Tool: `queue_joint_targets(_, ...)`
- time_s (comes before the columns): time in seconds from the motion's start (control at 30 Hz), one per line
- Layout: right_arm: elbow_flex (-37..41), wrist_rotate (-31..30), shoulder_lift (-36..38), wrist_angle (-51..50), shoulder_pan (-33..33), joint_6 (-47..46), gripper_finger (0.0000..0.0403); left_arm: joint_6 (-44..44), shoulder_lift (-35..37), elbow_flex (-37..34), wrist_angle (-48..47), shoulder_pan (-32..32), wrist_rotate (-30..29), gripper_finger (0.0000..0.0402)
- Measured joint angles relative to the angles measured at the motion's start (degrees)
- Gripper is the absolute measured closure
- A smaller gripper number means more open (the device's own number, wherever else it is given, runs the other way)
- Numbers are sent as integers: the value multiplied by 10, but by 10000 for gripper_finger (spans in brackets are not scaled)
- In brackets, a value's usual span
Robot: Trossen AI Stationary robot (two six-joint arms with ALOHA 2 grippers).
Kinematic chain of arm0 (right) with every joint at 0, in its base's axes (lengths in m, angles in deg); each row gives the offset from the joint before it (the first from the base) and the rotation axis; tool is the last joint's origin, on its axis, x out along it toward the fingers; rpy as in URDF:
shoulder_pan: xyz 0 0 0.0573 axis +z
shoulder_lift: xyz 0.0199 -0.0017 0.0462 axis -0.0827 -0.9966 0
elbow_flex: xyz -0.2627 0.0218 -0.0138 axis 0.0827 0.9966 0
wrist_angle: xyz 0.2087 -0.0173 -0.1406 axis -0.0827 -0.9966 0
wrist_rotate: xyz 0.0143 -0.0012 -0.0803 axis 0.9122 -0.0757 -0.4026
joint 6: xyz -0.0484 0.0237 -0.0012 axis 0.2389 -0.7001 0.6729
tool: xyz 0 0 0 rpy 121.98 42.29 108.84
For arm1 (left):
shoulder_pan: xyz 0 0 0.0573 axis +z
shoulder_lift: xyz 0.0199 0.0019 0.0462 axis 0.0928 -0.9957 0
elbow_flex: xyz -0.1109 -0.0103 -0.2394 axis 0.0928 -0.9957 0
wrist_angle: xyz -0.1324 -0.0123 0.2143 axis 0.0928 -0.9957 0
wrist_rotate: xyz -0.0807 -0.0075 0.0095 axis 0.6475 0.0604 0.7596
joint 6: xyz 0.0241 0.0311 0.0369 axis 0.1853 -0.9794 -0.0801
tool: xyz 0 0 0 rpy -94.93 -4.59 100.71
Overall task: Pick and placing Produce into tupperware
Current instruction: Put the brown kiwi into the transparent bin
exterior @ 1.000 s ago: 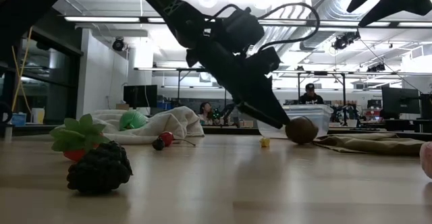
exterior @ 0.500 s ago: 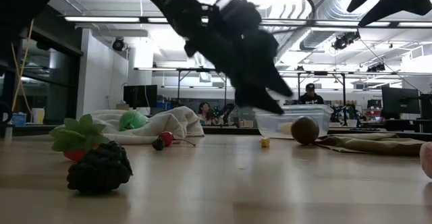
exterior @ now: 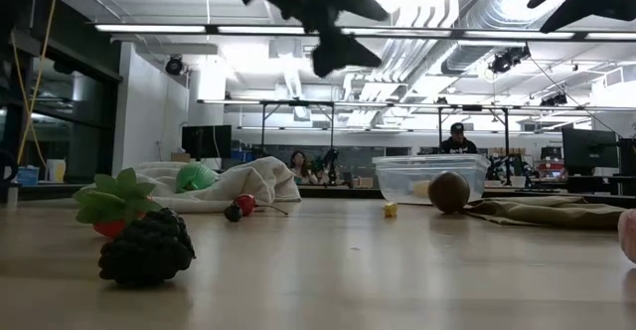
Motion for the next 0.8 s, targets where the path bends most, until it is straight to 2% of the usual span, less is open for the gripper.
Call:
queue_joint_targets(0.23, 3, 36, 21, -69, 0, 6, 203, 0, 70, 0, -127, -5, 8, 214)
queue_joint_targets(0.33, 37, 40, 41, -63, 1, -10, 203, -2, 101, 0, -170, -12, 4, 261)
queue_joint_targets(0.4, 75, 43, 59, -37, 7, -23, 203, -2, 120, 0, -192, -19, -19, 288)
queue_joint_targets(0.47, 126, 48, 79, 3, 16, -47, 203, -2, 138, 0, -218, -27, -53, 311)
queue_joint_targets(0.6, 238, 60, 112, 158, 33, -98, 203, 1, 173, -1, -265, -44, -116, 352)
queue_joint_targets(0.8, 350, 78, 112, 392, 37, -171, 203, 35, 234, -41, -272, -63, -174, 397)
